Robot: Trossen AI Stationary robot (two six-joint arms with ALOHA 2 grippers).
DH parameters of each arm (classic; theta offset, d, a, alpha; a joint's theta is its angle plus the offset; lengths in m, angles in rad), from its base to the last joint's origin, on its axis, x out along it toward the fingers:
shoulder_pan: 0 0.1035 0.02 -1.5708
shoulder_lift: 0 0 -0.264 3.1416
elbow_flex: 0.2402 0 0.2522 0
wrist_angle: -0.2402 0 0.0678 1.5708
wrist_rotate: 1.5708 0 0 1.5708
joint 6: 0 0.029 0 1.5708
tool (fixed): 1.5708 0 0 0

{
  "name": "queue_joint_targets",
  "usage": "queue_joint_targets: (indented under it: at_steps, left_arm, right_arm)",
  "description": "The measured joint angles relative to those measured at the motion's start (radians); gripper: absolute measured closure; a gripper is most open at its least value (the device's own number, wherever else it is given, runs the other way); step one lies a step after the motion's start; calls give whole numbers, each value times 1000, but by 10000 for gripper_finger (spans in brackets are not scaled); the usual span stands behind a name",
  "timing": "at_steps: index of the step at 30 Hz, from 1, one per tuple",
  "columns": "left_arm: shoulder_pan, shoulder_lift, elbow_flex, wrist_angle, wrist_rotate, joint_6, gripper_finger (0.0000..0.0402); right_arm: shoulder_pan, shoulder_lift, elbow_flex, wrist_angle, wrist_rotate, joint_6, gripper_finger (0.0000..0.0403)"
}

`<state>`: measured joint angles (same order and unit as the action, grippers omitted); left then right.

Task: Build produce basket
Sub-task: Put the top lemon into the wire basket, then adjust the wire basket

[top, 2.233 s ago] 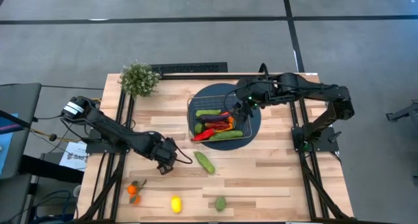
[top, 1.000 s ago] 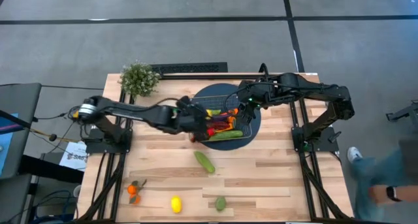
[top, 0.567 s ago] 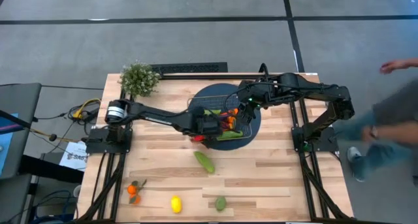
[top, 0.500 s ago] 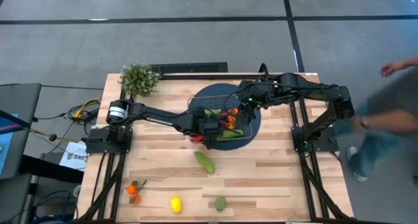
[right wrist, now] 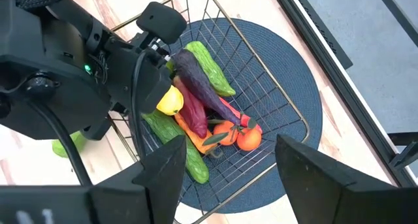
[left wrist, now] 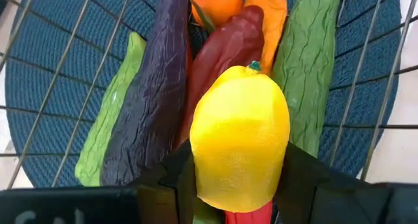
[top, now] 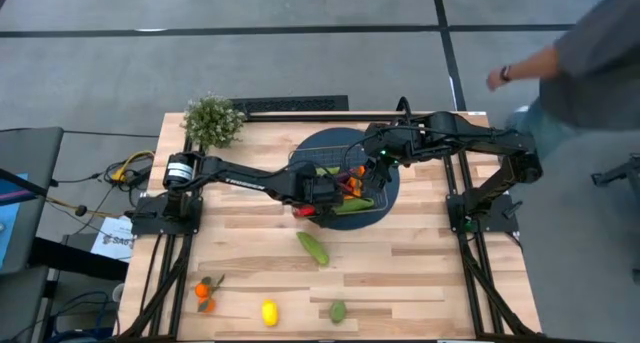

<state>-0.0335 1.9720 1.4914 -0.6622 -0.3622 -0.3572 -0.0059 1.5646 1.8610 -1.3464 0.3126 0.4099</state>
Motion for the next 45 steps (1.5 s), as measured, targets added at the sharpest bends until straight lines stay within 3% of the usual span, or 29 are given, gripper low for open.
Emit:
queue_joint_targets:
  at_steps: [17, 30, 37, 45]
  left_arm:
    - [2, -3, 93, -51, -17, 32, 158]
    - [-24, -3, 263, -443, -72, -11, 152]
    - [-108, -3, 326, -641, -75, -124, 152]
    - [-257, -5, 341, -880, -179, -383, 152]
  right_arm:
    - [0, 0, 0, -6, 0, -3, 148]
    - [84, -35, 1, -43, 0, -34, 148]
    - [198, -80, 0, -142, 0, 132, 148]
    - [384, -86, 0, -165, 2, 321, 148]
